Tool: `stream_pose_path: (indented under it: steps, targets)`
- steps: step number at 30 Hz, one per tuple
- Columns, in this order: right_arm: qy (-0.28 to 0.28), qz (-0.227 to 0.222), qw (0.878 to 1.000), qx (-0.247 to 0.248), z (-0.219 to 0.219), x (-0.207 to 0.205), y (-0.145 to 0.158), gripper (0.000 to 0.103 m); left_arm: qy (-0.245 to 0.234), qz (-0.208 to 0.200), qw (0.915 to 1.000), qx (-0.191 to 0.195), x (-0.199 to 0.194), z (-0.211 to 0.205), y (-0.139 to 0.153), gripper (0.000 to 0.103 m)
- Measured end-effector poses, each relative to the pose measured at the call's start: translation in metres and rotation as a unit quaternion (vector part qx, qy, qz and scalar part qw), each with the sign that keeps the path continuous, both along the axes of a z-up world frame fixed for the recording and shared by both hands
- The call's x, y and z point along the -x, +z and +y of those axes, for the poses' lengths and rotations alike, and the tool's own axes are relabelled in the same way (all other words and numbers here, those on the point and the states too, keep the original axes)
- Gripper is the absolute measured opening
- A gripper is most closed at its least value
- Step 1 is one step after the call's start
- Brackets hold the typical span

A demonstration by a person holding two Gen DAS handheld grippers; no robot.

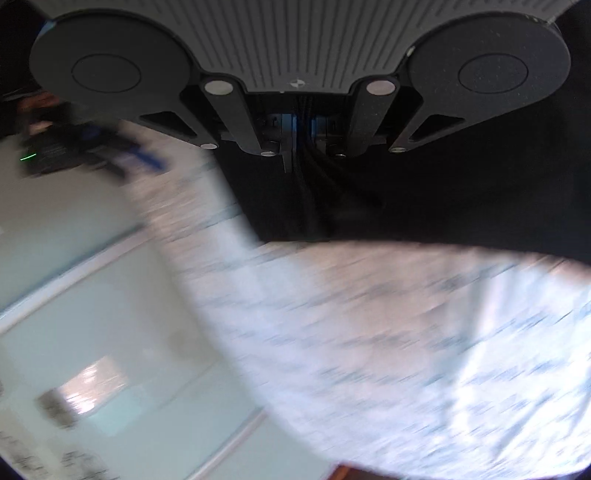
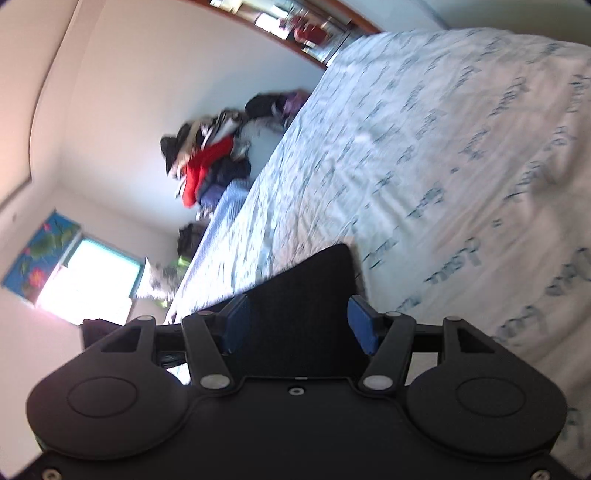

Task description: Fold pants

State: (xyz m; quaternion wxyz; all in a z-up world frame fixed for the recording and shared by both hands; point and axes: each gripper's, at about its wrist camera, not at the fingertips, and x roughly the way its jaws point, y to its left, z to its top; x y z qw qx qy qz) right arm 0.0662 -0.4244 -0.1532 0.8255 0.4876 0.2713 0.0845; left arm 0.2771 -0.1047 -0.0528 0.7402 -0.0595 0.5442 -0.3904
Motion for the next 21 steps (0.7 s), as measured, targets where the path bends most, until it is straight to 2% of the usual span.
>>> stream_pose_path:
  steps: [2,3,5,8,10,14,18,21]
  targets:
    - [0.017,0.006,1.0,-0.001,0.01,-0.012,-0.001,0.061,0.024,0.014,0.9991,-0.031,-0.007,0.014,-0.021,0.005]
    - [0.025,0.009,1.0,-0.001,0.016,-0.019,-0.001,0.061,0.029,0.019,0.999,-0.029,-0.007,0.02,-0.025,0.005]
    - [0.046,0.005,0.999,0.003,0.031,-0.027,0.004,0.061,0.027,0.009,0.9994,-0.019,-0.004,0.028,-0.019,0.005]
    - [0.073,-0.006,0.997,0.004,0.051,-0.04,0.014,0.062,0.02,-0.028,0.9993,-0.013,-0.001,0.035,0.0,0.005]
    - [0.088,-0.007,0.996,0.004,0.062,-0.049,0.016,0.062,0.022,-0.035,0.9991,-0.014,-0.004,0.039,0.002,0.005]
    - [0.11,0.016,0.994,0.015,0.082,-0.067,0.011,0.062,0.022,-0.01,0.9989,-0.039,-0.006,0.048,-0.016,0.005]
    - [0.13,0.019,0.991,0.023,0.098,-0.073,0.012,0.063,0.025,-0.005,0.9994,-0.023,-0.006,0.069,-0.016,0.007]
    - [0.135,0.025,0.99,0.026,0.106,-0.081,0.011,0.063,0.034,0.002,0.999,-0.03,-0.012,0.077,-0.022,0.008]
